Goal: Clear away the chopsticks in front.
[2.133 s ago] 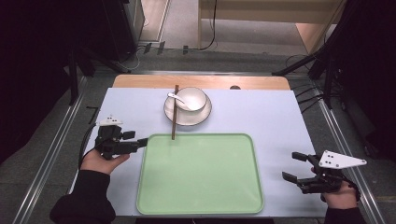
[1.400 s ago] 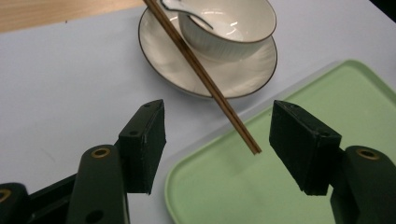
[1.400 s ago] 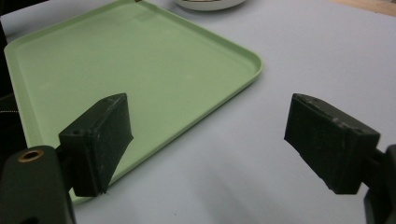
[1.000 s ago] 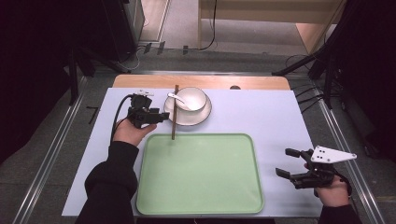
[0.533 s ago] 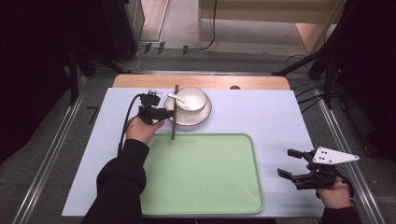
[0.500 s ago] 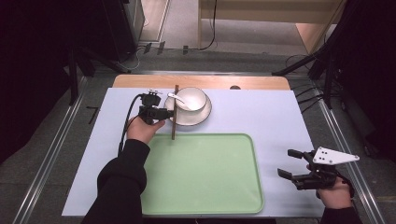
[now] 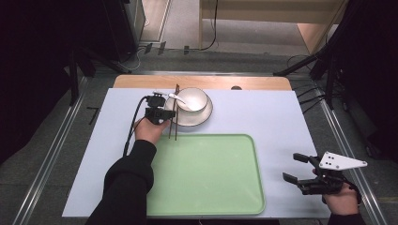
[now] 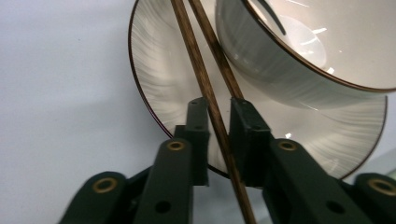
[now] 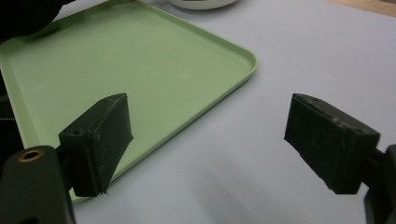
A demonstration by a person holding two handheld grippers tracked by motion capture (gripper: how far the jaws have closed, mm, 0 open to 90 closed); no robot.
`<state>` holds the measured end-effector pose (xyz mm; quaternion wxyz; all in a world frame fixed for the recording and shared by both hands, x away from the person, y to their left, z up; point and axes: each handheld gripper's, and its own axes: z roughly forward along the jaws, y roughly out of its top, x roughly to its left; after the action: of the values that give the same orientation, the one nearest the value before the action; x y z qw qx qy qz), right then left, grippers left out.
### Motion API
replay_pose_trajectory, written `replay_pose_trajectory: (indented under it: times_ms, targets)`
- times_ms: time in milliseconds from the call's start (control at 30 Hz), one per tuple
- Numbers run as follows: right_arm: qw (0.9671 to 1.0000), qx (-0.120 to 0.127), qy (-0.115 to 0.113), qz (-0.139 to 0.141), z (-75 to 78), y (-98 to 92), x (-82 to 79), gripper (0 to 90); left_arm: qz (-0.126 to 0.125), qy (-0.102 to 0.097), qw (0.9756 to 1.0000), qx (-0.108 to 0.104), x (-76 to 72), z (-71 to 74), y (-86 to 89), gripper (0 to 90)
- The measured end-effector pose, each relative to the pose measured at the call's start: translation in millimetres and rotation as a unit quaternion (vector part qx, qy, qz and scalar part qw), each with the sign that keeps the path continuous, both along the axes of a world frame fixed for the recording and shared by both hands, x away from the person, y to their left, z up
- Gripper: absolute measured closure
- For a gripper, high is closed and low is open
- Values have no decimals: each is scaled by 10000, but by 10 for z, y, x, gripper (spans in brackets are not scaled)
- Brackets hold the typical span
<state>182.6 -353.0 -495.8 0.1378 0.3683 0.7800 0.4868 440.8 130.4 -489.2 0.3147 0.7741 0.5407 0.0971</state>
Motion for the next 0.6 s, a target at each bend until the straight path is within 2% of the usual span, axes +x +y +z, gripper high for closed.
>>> replay_pose_trajectory:
  times_ms: [167,467,600]
  targets:
    - [10000,-24,-10,-14,-1,-12,-36,151,203,92,9995,-202,46,-27,18,814]
    - [10000,-42,12,-45,-4,-26,-61,151,320,149,9992,-163,75,-60,2,841]
    - [10000,-49,24,-37,-4,-25,-64,151,395,195,9986,-284,89,-64,23,852]
